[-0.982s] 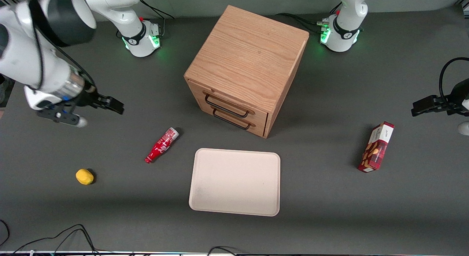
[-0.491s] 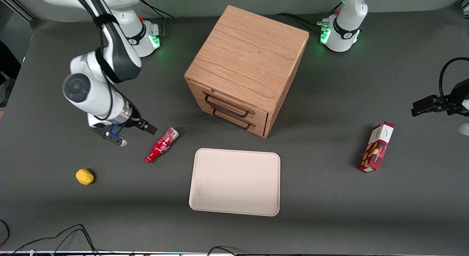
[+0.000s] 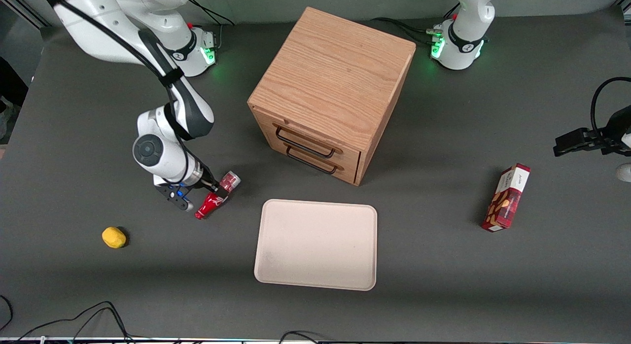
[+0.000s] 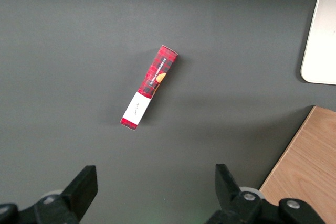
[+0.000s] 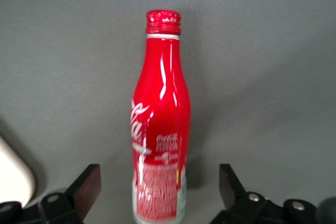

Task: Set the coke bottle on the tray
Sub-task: 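Close the right gripper on the bottle's body and lift it upright, then carry the held bottle over the cream tray with the right gripper, then lower the bottle onto the tray lying down and open the right gripper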

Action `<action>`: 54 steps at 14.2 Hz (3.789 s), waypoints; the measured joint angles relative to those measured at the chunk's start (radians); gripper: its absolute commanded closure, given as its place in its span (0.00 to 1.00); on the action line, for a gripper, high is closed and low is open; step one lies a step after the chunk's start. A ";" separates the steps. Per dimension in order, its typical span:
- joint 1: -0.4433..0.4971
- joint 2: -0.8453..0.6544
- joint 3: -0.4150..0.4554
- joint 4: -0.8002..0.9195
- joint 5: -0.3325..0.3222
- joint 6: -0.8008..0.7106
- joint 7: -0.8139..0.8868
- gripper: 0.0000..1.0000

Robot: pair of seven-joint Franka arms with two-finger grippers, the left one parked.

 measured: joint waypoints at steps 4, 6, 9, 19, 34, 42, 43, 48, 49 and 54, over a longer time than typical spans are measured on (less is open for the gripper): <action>-0.001 0.061 -0.011 0.001 -0.014 0.073 0.007 0.01; -0.001 0.072 -0.013 0.002 -0.020 0.090 0.008 0.12; -0.001 0.082 -0.013 0.002 -0.028 0.113 0.008 0.68; -0.011 0.064 -0.014 0.131 -0.052 -0.081 -0.047 1.00; 0.088 0.205 0.100 1.012 -0.052 -0.684 -0.410 1.00; 0.181 0.555 0.092 1.031 -0.151 -0.391 -0.450 0.80; 0.182 0.580 0.091 1.032 -0.162 -0.368 -0.450 0.78; 0.185 0.645 0.089 1.039 -0.191 -0.288 -0.436 0.39; 0.187 0.650 0.084 1.041 -0.191 -0.278 -0.433 0.03; 0.188 0.659 0.069 1.045 -0.210 -0.266 -0.424 0.00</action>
